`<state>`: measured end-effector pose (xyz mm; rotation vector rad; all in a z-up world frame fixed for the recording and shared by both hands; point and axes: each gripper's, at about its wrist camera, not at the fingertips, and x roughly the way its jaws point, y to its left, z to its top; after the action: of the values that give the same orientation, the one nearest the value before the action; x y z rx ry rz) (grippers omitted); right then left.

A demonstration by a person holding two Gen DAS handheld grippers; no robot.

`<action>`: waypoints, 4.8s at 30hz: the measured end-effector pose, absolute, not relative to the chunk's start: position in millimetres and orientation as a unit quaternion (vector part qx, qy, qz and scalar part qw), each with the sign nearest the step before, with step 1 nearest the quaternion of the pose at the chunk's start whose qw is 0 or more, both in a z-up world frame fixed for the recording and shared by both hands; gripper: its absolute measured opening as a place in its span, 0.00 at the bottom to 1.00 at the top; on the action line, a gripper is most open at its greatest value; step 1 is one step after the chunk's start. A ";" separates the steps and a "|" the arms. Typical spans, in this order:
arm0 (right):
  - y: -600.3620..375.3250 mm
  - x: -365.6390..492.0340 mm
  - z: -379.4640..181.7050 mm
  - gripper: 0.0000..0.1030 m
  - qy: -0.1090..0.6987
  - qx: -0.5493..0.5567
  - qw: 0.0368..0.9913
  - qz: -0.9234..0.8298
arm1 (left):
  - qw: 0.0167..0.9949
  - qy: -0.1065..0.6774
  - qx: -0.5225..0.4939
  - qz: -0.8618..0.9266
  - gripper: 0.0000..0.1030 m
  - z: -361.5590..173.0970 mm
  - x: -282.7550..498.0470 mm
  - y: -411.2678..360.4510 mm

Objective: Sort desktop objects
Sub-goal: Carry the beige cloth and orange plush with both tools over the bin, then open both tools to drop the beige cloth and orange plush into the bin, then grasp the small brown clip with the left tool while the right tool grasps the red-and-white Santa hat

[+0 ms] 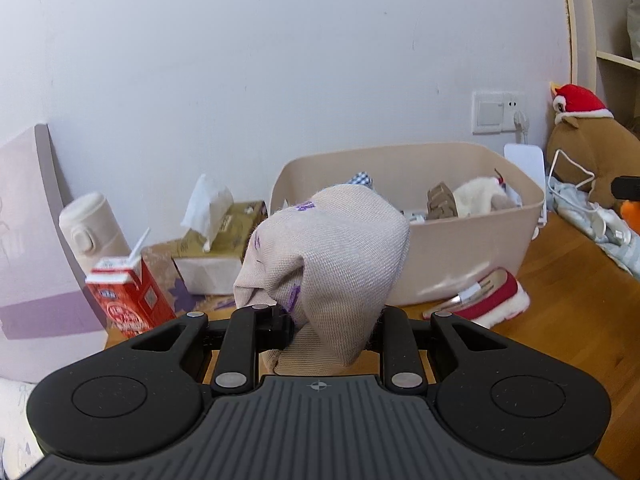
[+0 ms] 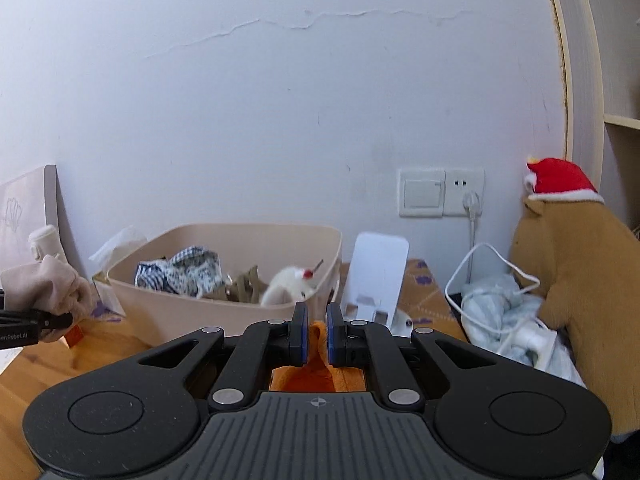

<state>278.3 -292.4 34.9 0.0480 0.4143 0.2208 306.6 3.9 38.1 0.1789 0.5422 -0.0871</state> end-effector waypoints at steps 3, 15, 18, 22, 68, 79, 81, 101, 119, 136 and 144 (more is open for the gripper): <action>-287.0 286.8 40.5 0.09 0.203 0.021 0.973 0.109 | 0.961 0.259 0.089 -0.043 0.23 46.5 310.6 2.1; -269.4 324.8 65.5 0.09 0.180 0.008 0.978 0.106 | 0.968 0.229 0.096 -0.035 0.23 71.0 342.1 -10.8; -264.7 334.6 67.5 0.09 0.177 0.008 0.978 0.108 | 0.969 0.226 0.092 -0.029 0.23 72.4 355.5 -16.3; -258.1 349.8 68.4 0.09 0.177 0.008 0.977 0.115 | 0.969 0.231 0.082 -0.030 0.23 69.5 371.0 -21.9; -213.4 432.5 29.0 1.00 0.236 0.000 0.964 0.126 | 0.967 0.246 0.066 -0.027 0.81 49.1 425.4 -42.5; -220.9 379.8 37.3 1.00 0.231 0.019 0.964 0.134 | 0.971 0.230 0.062 -0.034 0.83 52.4 366.5 -27.0; -222.0 369.3 33.6 1.00 0.230 0.022 0.964 0.134 | 0.969 0.235 0.063 -0.040 0.83 47.1 355.2 -24.1; -227.0 339.5 -65.7 1.00 0.340 0.074 0.928 0.135 | 0.943 0.321 0.064 -0.067 0.83 -33.5 332.7 -24.8; -218.9 354.8 -83.1 0.93 0.356 0.130 0.915 0.141 | 0.931 0.343 0.076 -0.096 0.83 -67.6 369.2 -58.4; -219.3 348.8 -87.2 0.48 0.350 0.150 0.910 0.164 | 0.931 0.353 0.036 -0.084 0.59 -79.8 387.4 -53.6; -221.7 333.0 -79.9 0.40 0.345 0.151 0.911 0.169 | 0.928 0.363 0.035 -0.082 0.58 -76.9 378.9 -49.7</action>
<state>333.0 -221.7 -79.9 0.3107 0.7107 0.3484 378.9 -49.7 -76.9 0.0721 0.7441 -0.1673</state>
